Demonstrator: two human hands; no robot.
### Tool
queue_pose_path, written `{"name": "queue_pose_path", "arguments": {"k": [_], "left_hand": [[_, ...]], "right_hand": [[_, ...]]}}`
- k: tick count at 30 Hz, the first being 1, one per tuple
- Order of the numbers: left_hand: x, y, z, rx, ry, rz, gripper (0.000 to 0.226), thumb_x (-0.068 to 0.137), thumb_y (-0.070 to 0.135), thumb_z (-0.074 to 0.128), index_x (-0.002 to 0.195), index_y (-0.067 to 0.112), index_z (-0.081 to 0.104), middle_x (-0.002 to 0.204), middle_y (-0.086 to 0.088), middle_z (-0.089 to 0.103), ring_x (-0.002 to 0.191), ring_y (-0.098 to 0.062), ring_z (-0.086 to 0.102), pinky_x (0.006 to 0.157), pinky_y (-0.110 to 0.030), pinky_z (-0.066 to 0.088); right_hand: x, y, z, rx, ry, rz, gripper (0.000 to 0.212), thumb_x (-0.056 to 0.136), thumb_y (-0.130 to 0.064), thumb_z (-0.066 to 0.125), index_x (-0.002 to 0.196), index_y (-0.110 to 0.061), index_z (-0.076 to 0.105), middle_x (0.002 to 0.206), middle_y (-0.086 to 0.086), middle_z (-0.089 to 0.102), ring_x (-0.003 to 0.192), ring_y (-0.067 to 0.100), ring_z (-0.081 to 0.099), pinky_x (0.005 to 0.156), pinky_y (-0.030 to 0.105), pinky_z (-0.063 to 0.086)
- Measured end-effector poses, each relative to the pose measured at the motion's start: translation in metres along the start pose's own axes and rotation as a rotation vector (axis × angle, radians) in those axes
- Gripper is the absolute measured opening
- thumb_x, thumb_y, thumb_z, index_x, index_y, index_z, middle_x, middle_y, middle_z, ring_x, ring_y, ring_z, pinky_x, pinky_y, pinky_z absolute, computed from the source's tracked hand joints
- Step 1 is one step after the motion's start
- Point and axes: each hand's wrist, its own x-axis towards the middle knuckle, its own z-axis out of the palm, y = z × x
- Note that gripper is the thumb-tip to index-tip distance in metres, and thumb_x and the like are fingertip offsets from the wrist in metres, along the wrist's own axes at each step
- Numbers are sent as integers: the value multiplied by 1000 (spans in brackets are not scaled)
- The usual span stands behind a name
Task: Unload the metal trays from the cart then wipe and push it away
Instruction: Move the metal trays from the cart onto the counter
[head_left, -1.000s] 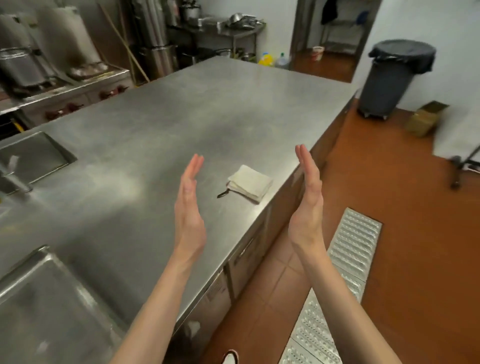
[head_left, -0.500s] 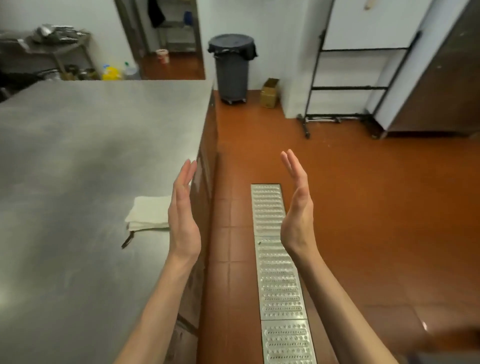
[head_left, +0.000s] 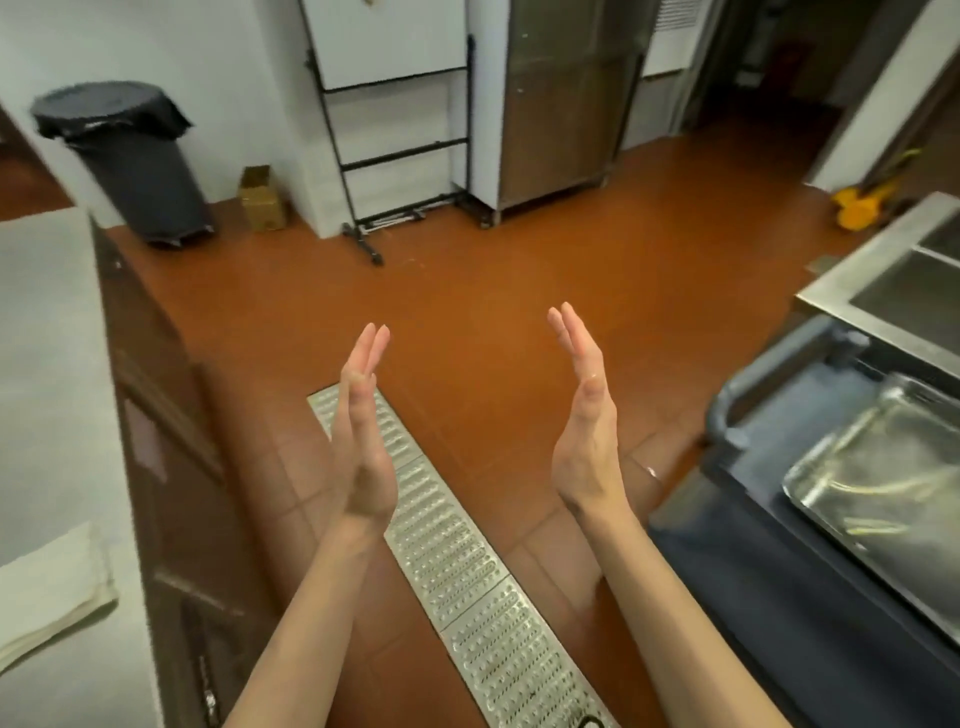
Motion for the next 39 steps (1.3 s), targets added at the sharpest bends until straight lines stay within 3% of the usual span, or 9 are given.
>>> {"name": "queue_pose_path", "arguments": {"k": [5,19,25,29,33,36,39], "left_hand": [[-5,1,77,-68,-170,-11,56,114,35,16,163,17,34,163,7,47,155,-7,36,132,-45,22],[-59,14,298,-211,-461,-16,55,114,35,17,162,16,37,162,6,49,154,-7,38,131,-44,24],[-77,5,382,-212,-588,-23,54,114,39,18,162,23,37,162,12,48,154,-4,37,128,-32,25],[-89,-5,431,-219,-660,-32,50,116,32,19,162,23,37,162,14,48,153,-4,38,125,-22,27],[-97,-8,471,-235,-725,-31,46,117,27,19,159,30,38,162,13,48,153,-3,38,123,-17,28],[-98,-6,491,-245,-769,-58,47,116,27,19,159,25,37,163,6,46,152,-2,39,121,-12,28],[-94,-9,508,-244,-811,-71,53,112,41,23,159,21,38,163,2,46,151,-3,40,119,-12,29]], "right_hand": [[-9,7,-75,-79,166,36,86,98,-77,9,162,-25,33,163,-9,43,153,2,31,118,6,17],[-44,25,-283,-187,495,115,88,97,-79,14,161,-24,37,165,-15,40,154,-1,29,121,10,19],[-60,42,-363,-230,626,170,85,95,-81,13,161,-32,35,163,-19,40,153,-2,29,119,6,19],[-72,61,-409,-272,714,200,86,95,-82,12,161,-32,35,162,-22,40,152,-5,29,122,21,20],[-75,78,-444,-306,793,230,84,98,-79,12,161,-29,37,163,-19,41,151,-6,30,127,25,21],[-75,87,-461,-315,829,232,91,94,-84,13,161,-27,36,164,-18,40,152,-6,29,126,24,22],[-71,97,-472,-332,856,227,91,95,-82,13,161,-24,36,164,-14,40,152,-3,31,125,16,21]]}}
